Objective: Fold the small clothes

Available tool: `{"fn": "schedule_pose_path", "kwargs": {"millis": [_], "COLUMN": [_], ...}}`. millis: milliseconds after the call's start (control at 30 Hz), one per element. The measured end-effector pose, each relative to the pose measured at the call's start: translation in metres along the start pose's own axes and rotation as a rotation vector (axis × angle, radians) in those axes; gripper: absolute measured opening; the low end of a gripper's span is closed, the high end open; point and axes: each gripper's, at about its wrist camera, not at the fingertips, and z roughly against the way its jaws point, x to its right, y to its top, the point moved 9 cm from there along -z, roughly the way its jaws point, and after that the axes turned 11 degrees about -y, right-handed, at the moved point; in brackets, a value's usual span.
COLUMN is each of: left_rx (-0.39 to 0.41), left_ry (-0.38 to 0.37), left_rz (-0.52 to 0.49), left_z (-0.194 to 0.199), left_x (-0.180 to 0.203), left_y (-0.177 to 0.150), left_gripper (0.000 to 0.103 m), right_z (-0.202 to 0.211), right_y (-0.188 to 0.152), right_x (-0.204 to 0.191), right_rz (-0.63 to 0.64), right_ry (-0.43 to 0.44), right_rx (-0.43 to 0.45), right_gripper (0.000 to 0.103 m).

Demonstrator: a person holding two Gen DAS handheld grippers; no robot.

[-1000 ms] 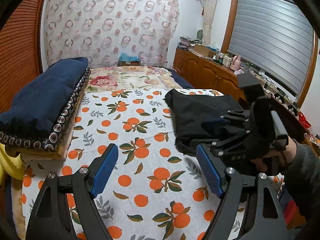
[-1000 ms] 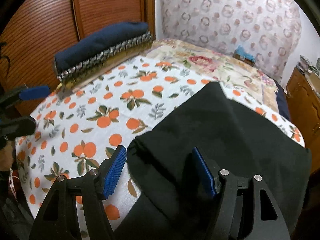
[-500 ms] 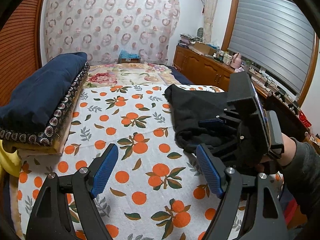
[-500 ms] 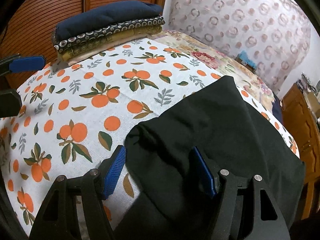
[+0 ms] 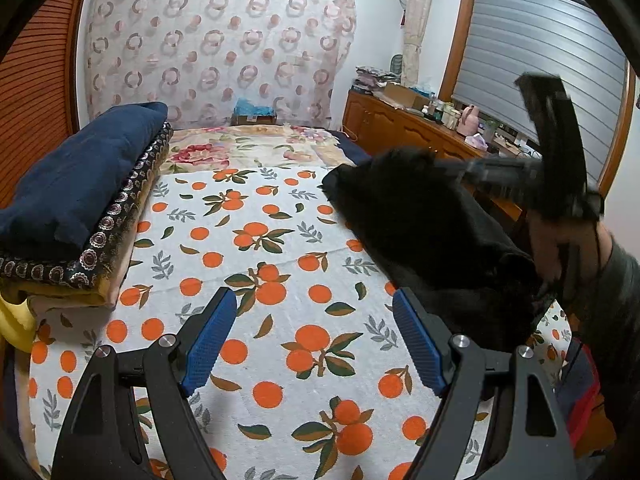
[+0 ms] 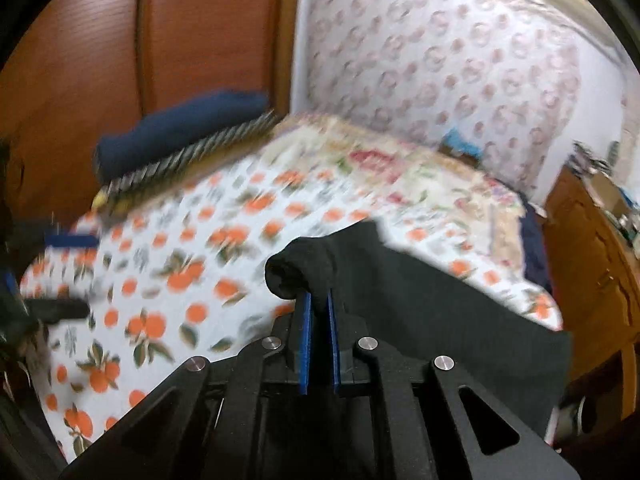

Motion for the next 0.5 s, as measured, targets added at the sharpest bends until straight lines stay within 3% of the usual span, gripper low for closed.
{"fn": "schedule_pose_path", "kwargs": {"millis": [233, 500], "left_rx": [-0.009, -0.031], "left_ry": [-0.014, -0.027], "left_rz": [-0.01, -0.023], "left_z": [-0.004, -0.01], "left_x": [0.007, 0.016], "left_y": [-0.001, -0.005], "left_gripper": [0.081, 0.081], "right_z": [0.003, -0.042], "right_y": [0.009, -0.006], "right_x": [0.081, 0.126], "right_rz": [-0.08, -0.131], "right_ry": [-0.157, -0.314], "right_rx": [-0.001, -0.129], "right_gripper": [0.007, 0.003]}}
